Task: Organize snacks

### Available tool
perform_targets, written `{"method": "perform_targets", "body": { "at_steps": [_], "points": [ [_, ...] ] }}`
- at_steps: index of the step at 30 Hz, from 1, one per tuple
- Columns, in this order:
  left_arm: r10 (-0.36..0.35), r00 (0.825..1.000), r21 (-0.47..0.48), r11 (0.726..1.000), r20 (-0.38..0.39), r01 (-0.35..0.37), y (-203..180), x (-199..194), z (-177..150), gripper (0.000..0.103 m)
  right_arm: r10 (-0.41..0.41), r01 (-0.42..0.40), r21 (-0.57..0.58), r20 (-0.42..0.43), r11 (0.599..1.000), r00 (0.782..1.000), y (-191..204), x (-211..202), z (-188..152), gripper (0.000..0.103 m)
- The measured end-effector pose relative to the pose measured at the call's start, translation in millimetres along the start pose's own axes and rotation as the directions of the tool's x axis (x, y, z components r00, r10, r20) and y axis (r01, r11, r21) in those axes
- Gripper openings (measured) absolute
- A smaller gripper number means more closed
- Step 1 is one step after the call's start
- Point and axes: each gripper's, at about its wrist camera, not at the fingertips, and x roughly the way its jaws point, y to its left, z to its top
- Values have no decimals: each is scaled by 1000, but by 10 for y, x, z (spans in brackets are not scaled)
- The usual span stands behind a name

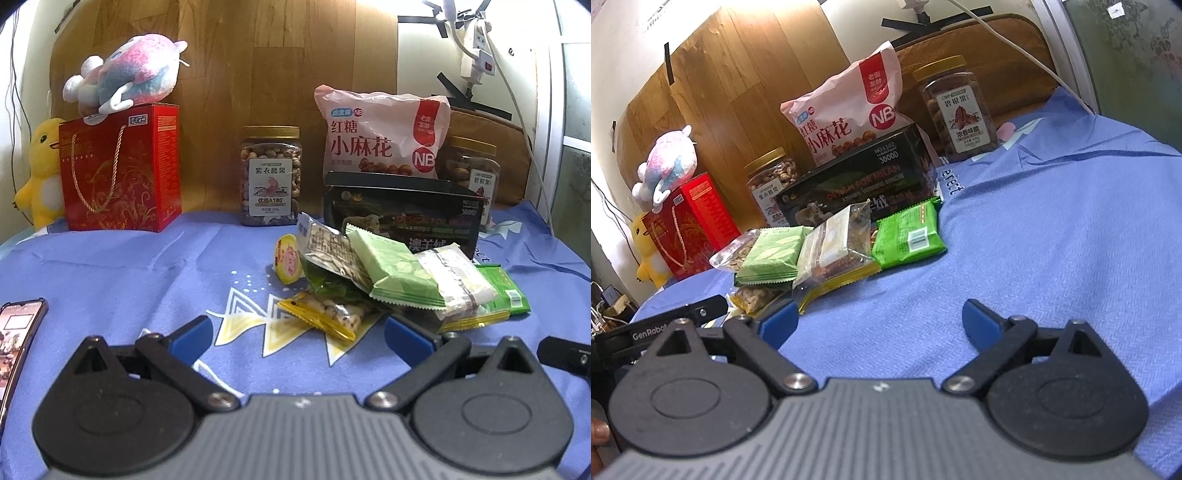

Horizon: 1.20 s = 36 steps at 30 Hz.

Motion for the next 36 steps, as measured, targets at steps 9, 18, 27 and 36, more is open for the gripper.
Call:
{"method": "perform_targets", "body": {
  "at_steps": [9,18,27,36],
  "points": [
    [10,1000,-41,999,-7,-10,82,10,10,100,-2,7,-76,74,997,997,92,-89,99,74],
    [6,1000,-86,996,-18,-8,170,33,19,100,92,-70,-341,50,938,995,466,163,295,70],
    [9,998,-243,970,-59,-23,459,122,35,98,105,-94,-645,-21,758,994,881,453,144,70],
    [-5,999,-220,976,-50,-6,421,121,37,98,85,-102,-765,-62,636,994,1075,845,140,69]
  ]
}}
